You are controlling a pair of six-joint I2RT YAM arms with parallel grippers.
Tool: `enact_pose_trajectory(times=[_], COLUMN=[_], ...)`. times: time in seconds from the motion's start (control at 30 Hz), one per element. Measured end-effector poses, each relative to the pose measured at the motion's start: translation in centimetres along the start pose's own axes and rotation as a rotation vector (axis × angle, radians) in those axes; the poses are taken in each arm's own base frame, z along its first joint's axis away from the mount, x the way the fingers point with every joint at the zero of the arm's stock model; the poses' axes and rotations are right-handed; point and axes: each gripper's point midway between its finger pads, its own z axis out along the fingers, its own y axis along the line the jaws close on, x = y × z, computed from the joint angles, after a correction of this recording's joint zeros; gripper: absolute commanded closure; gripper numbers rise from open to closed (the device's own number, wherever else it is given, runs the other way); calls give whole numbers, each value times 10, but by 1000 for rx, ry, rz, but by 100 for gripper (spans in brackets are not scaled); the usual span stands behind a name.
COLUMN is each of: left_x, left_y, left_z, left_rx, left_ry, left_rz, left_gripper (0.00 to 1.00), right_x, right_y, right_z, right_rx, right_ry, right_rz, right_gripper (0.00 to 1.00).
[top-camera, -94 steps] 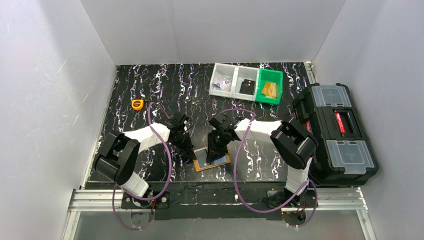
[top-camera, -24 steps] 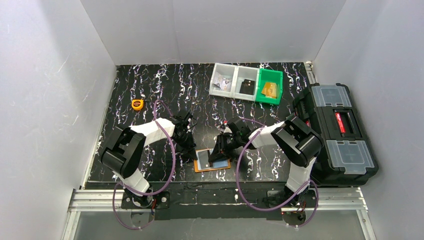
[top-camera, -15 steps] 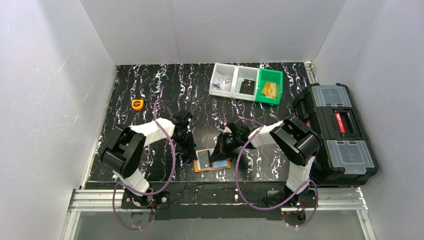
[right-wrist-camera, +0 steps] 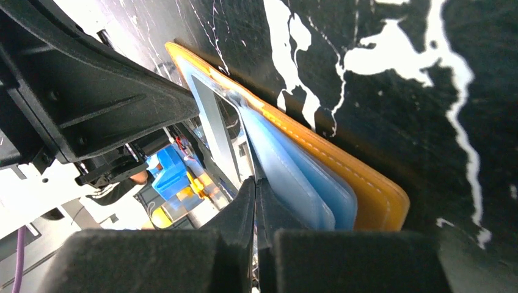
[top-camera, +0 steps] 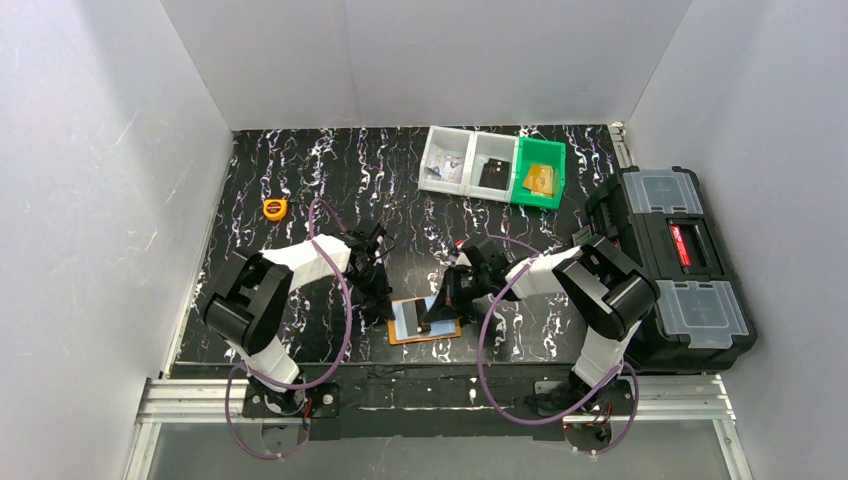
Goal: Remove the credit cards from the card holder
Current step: Remove the credit card from the card holder.
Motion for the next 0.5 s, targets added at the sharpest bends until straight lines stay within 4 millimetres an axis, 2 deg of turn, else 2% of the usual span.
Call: enact_pose_trajectory(times=[0.07, 0.13, 0.23, 0.5], left_x=[0, 0, 0, 0], left_y=[0, 0, 0, 0], left_z=[0, 0, 0, 0], left_rx=[-2, -2, -3, -6], left_ry=[1, 2, 3, 7], left_rz=[-1, -1, -1, -2], left_gripper=[100, 100, 100, 100], right_x=[-1, -1, -1, 0], right_y=[-1, -3, -2, 3], right_z=[-2, -3, -4, 1], right_rx=[2, 4, -1, -56], right_ry=[-9, -11, -10, 44], right_rz=[-4, -4, -4, 18], right_gripper=[94, 82, 71, 68])
